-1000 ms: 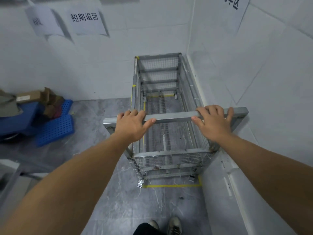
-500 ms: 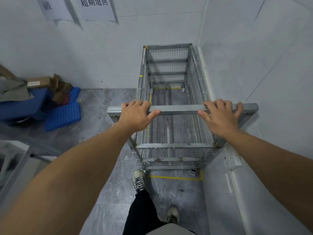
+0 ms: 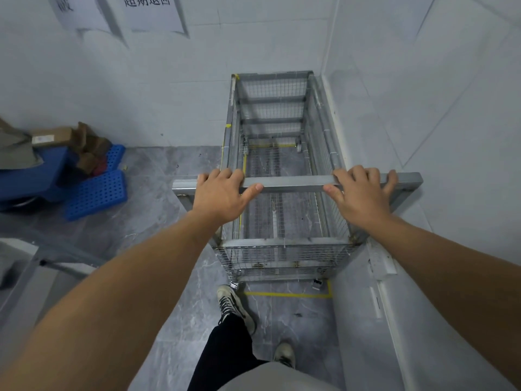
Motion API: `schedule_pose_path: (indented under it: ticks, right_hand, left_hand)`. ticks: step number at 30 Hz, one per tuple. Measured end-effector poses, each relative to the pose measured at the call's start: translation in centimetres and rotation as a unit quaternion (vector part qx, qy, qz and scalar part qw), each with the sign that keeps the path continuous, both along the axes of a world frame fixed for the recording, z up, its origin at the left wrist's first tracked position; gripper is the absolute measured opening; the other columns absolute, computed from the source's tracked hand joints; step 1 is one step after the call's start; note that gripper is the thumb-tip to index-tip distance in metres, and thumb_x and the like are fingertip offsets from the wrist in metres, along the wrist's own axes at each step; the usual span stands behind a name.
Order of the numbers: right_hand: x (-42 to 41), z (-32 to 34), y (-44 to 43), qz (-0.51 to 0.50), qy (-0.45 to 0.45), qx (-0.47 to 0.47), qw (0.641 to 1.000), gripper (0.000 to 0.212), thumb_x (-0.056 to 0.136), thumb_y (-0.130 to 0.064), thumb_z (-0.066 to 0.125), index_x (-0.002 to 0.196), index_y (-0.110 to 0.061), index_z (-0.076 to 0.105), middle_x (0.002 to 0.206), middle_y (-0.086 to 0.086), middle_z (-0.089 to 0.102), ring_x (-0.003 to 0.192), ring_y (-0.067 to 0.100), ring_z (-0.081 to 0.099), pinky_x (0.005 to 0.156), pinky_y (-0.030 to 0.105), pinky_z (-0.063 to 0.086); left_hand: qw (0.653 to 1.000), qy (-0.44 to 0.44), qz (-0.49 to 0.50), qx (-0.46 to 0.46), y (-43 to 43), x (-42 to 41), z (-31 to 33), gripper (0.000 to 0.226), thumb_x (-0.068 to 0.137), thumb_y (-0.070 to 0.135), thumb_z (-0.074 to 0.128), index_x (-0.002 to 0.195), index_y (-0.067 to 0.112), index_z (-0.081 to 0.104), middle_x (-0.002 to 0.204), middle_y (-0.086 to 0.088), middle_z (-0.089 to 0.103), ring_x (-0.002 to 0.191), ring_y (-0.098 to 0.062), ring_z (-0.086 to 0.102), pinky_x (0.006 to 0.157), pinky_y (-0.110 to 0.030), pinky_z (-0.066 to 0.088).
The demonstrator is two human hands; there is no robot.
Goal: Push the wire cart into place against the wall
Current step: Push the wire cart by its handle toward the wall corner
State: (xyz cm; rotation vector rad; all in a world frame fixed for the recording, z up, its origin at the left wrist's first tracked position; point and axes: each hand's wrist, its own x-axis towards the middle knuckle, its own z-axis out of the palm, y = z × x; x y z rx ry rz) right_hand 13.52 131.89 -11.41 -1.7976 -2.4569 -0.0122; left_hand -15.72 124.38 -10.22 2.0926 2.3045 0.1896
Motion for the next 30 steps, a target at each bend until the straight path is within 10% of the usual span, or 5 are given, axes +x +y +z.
schedule_pose_path:
  ticks: [30]
  right_hand:
    - [-0.22,0.31,-0.1,-0.001,0.004,0.003,1.0,0.055,0.091,-0.07,0.015,0.124,-0.039,0.046,0.127,-0.005,0.05,0.123,0.024,0.035,0.108,0.066,0.002]
  left_hand:
    - [0.999,0.024,-0.018,0.04,-0.03,-0.59,-0.59,0.055,0.089,0.075,0.014,0.085,0.027,0.04,0.085,0.005,0.049,0.087,-0.022,0.051,0.082,-0.04,0.032]
